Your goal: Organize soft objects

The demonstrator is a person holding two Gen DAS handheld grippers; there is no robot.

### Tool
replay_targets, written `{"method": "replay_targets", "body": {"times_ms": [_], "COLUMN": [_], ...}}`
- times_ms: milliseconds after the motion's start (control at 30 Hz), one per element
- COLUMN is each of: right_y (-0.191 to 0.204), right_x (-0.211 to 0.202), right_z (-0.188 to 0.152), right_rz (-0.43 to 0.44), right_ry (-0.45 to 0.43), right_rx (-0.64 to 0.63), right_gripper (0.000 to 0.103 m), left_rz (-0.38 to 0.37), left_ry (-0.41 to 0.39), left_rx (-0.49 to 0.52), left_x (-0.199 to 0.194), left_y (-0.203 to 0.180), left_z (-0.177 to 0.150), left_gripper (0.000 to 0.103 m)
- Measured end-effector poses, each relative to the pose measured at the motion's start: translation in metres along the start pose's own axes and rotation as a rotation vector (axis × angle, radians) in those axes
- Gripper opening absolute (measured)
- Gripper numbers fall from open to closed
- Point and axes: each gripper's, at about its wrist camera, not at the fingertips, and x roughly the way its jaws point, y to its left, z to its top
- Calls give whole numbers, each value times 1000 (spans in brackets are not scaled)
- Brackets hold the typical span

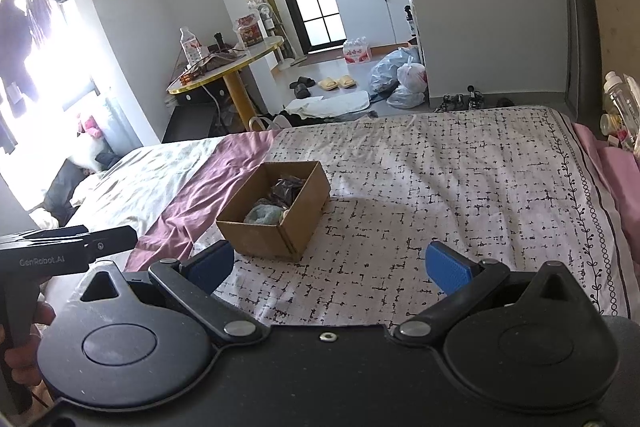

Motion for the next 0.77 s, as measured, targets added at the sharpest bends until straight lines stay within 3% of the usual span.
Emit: {"method": "replay_targets", "body": {"times_ms": [767], "right_y": [-3], "right_x": [22], "right_z": [-9], "right_rz": [-37], "right_ry": [0], "right_rx": [49], "right_gripper": [103], "left_rz": [34], "left_ry": [-20], "left_rx": [17], "left_x": [17], "left_y": [4], "left_z": [0], "left_gripper": [103]}}
